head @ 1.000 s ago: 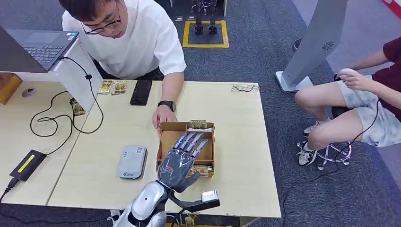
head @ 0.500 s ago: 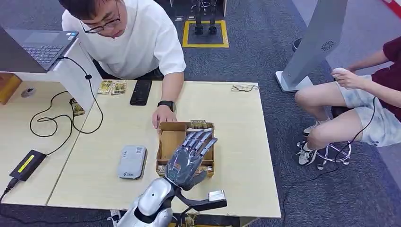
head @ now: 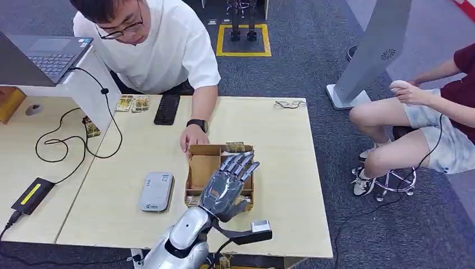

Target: Pass the card to the sensor for recognition and then transmit it.

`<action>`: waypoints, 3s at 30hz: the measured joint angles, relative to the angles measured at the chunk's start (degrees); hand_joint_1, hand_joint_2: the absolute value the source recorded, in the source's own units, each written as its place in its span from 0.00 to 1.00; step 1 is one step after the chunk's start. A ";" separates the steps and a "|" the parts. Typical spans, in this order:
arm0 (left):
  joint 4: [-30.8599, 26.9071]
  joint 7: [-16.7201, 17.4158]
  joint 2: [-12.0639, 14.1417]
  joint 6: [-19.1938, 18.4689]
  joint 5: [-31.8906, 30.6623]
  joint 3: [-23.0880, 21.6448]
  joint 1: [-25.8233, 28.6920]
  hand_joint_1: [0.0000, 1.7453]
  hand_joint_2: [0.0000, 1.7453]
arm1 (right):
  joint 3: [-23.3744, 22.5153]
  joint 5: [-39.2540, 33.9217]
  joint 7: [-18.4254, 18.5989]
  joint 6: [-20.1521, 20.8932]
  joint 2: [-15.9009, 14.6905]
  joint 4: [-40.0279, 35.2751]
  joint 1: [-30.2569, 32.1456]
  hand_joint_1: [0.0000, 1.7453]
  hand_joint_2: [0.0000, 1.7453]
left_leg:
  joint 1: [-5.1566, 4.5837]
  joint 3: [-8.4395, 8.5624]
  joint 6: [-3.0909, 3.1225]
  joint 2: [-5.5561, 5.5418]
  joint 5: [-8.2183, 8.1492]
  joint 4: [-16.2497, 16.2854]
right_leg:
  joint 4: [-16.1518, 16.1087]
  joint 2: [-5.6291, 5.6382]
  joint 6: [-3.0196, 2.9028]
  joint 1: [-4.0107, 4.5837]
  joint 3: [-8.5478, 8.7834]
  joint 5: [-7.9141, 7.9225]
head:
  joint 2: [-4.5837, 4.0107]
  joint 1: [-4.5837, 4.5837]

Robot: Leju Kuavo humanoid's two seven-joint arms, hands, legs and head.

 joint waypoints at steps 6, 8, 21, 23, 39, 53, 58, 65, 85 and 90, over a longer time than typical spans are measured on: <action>0.81 0.15 -0.02 0.07 -0.28 0.00 -0.41 0.00 1.00 | 0.65 0.00 0.00 -0.28 -0.15 0.26 0.09 0.00 1.00 | 0.00 0.00 0.00 0.00 0.00 0.00 | 0.00 0.00 0.00 0.00 0.00 0.00 | 0.00 -0.02; 0.98 0.24 0.00 0.09 -0.33 0.00 -0.51 0.00 1.00 | 0.83 -0.02 0.00 -0.44 -0.17 0.35 0.14 0.00 1.00 | 0.00 -0.01 0.00 0.00 0.00 0.00 | 0.00 0.00 0.00 0.00 0.00 0.00 | 0.00 0.00; 1.07 1.07 0.28 1.14 -0.26 0.07 -0.75 0.00 1.00 | 1.81 -0.02 0.20 -0.66 -0.46 0.90 0.83 0.00 1.00 | 0.00 -0.02 0.00 -0.01 0.00 0.00 | 0.00 -0.01 0.00 0.00 0.02 0.00 | 0.00 0.00; 1.05 1.09 0.37 1.25 -0.26 0.18 -0.75 0.00 1.00 | 1.86 -0.02 0.18 -0.68 -0.48 0.94 0.84 0.00 1.00 | 0.00 -0.02 0.00 -0.01 0.00 0.00 | 0.00 -0.01 0.00 0.00 0.02 0.00 | 0.00 -0.02; 1.05 3.08 0.37 1.53 -2.25 0.39 -1.03 0.00 1.00 | 2.28 -0.02 0.15 -0.94 -0.55 1.07 0.88 0.00 1.00 | 0.00 -0.02 0.00 -0.01 0.00 0.00 | 0.00 -0.01 0.00 0.00 0.02 0.00 | 0.00 -0.02; 1.44 11.05 0.85 1.53 -8.00 1.31 -2.23 0.00 1.00 | 2.64 0.00 0.13 -1.35 -0.68 1.38 1.02 0.00 1.00 | 0.00 -0.03 0.00 -0.01 0.00 0.00 | 0.00 -0.01 0.00 0.00 0.02 0.00 | 0.00 -0.02; 1.44 14.56 1.83 1.53 -8.00 1.42 -2.69 0.00 1.00 | 2.78 -0.02 0.18 -1.33 -0.72 1.40 1.12 0.00 1.00 | 0.00 -0.03 0.00 -0.01 0.00 0.00 | 0.00 -0.01 0.00 0.00 0.02 0.00 | 0.00 0.00; 1.49 18.52 3.24 1.44 -8.02 1.42 -3.71 0.00 1.00 | 3.10 -0.02 -0.07 -1.38 -0.98 1.75 1.14 0.00 1.00 | 0.00 -0.03 0.00 -0.01 0.00 0.00 | 0.00 -0.01 0.00 0.00 0.01 0.00 | 0.00 0.00; 1.99 16.52 5.11 2.82 -8.02 1.42 -4.41 0.00 1.00 | 3.96 -0.02 0.18 -1.62 -1.55 2.47 1.30 0.00 1.00 | 0.00 -0.04 0.00 -0.01 0.00 0.00 | 0.00 -0.01 0.00 0.00 0.01 0.00 | 0.00 -0.02; 1.99 16.17 5.14 2.99 -8.02 1.42 -4.31 0.00 1.00 | 4.09 -0.02 0.20 -1.71 -1.64 2.51 1.40 0.00 1.00 | 0.00 -0.04 0.00 -0.02 0.00 0.00 | 0.00 -0.01 0.00 0.00 0.01 0.00 | 0.00 0.00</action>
